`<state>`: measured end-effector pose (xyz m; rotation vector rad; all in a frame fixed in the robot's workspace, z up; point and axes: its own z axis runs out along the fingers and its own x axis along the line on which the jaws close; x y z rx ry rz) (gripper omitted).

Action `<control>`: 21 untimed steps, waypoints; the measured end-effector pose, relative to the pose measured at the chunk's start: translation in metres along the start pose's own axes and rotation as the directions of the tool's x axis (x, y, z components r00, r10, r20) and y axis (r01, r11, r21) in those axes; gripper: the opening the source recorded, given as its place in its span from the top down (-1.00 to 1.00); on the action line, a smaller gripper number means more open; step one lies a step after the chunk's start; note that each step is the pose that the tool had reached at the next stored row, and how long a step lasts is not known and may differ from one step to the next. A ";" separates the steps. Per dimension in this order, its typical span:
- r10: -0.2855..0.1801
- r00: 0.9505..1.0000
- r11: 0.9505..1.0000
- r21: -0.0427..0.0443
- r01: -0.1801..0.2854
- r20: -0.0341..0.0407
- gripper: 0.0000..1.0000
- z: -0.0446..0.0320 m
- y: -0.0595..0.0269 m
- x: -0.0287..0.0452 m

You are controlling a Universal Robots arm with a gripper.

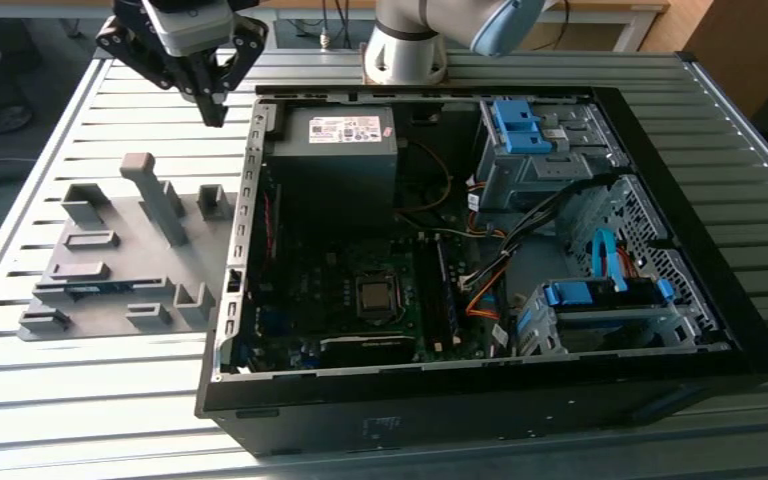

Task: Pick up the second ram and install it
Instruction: 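Reach for the second ram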

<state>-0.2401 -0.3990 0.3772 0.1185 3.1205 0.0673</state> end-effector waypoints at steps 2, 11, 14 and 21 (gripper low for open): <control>0.000 1.000 1.000 0.000 0.000 0.000 0.79 0.0000 -0.0001 0.0004; 0.000 1.000 1.000 0.000 0.000 0.000 0.79 0.0003 -0.0002 0.0019; 0.000 1.000 1.000 0.000 0.000 0.000 0.79 0.0003 -0.0002 0.0026; 0.000 1.000 1.000 0.000 0.000 0.000 0.79 0.0004 -0.0004 0.0044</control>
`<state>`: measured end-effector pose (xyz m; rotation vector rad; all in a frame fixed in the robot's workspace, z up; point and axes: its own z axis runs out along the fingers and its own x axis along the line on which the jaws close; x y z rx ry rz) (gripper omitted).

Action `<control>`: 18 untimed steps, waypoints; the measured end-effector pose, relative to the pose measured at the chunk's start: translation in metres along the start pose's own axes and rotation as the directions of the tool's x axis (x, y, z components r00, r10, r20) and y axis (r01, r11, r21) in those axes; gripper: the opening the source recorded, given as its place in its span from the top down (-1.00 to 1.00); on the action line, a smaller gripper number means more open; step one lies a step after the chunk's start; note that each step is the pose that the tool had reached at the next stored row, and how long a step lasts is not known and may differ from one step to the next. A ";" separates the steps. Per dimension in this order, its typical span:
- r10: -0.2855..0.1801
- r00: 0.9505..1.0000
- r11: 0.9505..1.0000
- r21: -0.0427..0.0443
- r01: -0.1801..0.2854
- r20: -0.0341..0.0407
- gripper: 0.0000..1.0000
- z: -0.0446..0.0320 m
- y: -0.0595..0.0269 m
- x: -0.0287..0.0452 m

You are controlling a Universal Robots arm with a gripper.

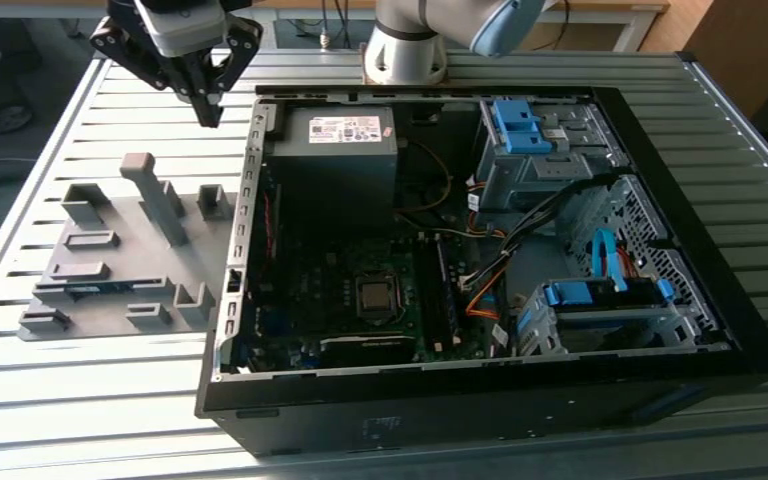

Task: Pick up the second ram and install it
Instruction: 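Reach for the second ram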

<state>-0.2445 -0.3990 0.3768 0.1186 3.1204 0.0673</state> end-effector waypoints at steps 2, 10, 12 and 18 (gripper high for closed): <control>0.000 1.000 1.000 0.000 0.000 0.000 0.79 0.0000 0.0000 0.0004; 0.000 1.000 1.000 0.000 0.000 0.000 0.79 0.0001 -0.0002 0.0022; 0.000 1.000 1.000 0.000 0.000 0.000 0.79 0.0002 -0.0002 0.0025; 0.000 1.000 1.000 0.000 0.000 0.000 0.79 0.0003 -0.0003 0.0037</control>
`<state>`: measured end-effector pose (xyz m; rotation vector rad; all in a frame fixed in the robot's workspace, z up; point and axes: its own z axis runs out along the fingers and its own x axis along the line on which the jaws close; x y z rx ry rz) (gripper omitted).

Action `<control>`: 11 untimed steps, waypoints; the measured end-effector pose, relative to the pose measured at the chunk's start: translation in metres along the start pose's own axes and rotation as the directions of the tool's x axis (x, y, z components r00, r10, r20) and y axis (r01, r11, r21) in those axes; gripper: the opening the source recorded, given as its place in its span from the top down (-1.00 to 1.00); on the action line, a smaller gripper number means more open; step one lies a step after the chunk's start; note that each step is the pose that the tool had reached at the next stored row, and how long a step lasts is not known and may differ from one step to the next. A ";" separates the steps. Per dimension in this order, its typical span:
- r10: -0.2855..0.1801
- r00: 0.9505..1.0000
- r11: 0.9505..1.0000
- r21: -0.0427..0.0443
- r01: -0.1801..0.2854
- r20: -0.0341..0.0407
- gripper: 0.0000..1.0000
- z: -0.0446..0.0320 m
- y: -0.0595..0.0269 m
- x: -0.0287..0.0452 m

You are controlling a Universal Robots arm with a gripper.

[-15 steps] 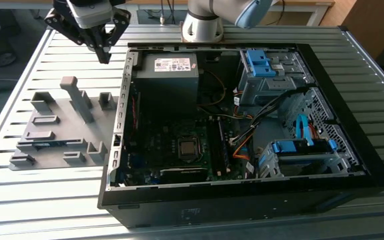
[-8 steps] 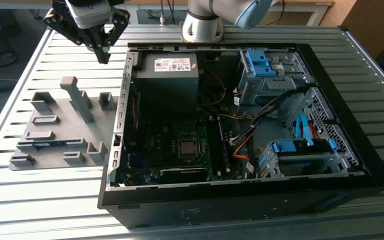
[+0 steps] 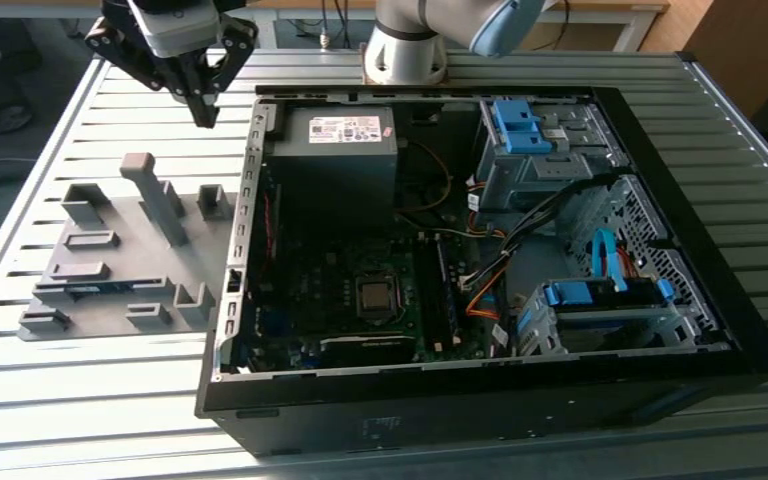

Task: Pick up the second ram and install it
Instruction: 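Reach for the second ram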

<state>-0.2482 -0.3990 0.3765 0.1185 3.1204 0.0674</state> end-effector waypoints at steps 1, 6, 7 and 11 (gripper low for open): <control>0.000 1.000 1.000 0.000 0.000 0.000 0.79 0.0000 0.0000 0.0002; 0.000 1.000 1.000 0.000 0.000 0.000 0.79 0.0000 -0.0002 0.0025; 0.000 1.000 1.000 0.000 0.000 0.000 0.79 0.0000 -0.0002 0.0031; 0.000 1.000 1.000 0.000 0.000 0.000 0.79 0.0000 -0.0004 0.0049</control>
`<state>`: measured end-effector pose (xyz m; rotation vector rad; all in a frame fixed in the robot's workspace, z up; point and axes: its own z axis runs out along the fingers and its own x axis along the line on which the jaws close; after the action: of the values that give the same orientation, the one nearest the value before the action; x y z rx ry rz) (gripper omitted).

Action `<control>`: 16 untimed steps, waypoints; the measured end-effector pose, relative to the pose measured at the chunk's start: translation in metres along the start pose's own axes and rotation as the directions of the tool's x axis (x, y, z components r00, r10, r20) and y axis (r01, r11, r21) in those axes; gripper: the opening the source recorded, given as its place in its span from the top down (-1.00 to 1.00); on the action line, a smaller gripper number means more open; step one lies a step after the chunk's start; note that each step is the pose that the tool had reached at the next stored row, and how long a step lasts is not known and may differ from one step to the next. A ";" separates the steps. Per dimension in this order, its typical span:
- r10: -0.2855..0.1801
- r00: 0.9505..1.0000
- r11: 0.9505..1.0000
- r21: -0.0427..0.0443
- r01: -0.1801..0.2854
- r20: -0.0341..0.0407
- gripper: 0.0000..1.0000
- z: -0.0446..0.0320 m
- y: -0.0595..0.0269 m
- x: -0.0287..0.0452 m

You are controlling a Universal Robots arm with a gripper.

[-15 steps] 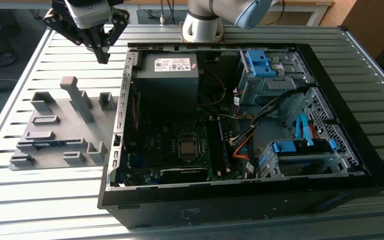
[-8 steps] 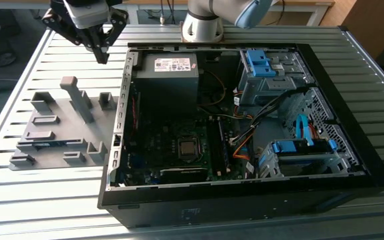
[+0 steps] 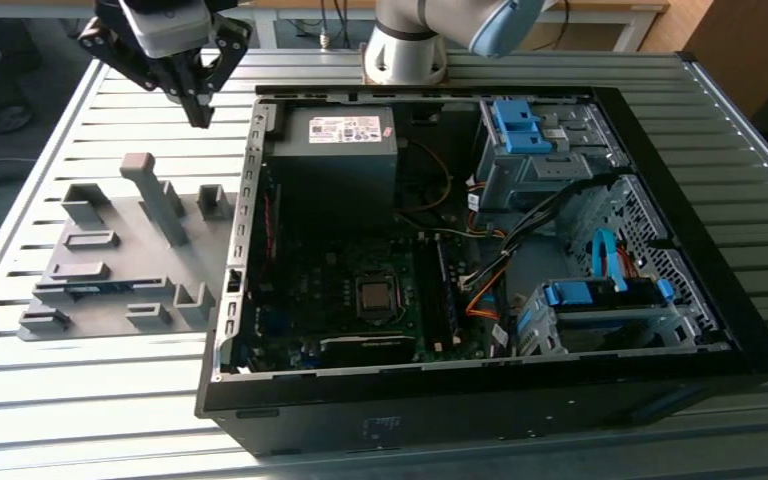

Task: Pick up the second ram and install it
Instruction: 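Reach for the second ram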

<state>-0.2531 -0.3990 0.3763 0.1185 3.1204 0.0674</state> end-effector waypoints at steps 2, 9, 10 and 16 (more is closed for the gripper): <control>0.000 1.000 1.000 0.000 0.000 0.000 0.79 -0.0001 -0.0001 0.0011; 0.000 1.000 1.000 0.000 0.000 0.000 0.79 -0.0001 -0.0004 0.0051; 0.000 1.000 1.000 0.000 0.000 0.000 0.79 -0.0001 -0.0004 0.0055; 0.000 1.000 1.000 0.000 0.000 0.000 0.79 0.0000 -0.0006 0.0083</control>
<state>-0.2614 -0.3990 0.3762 0.1185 3.1204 0.0674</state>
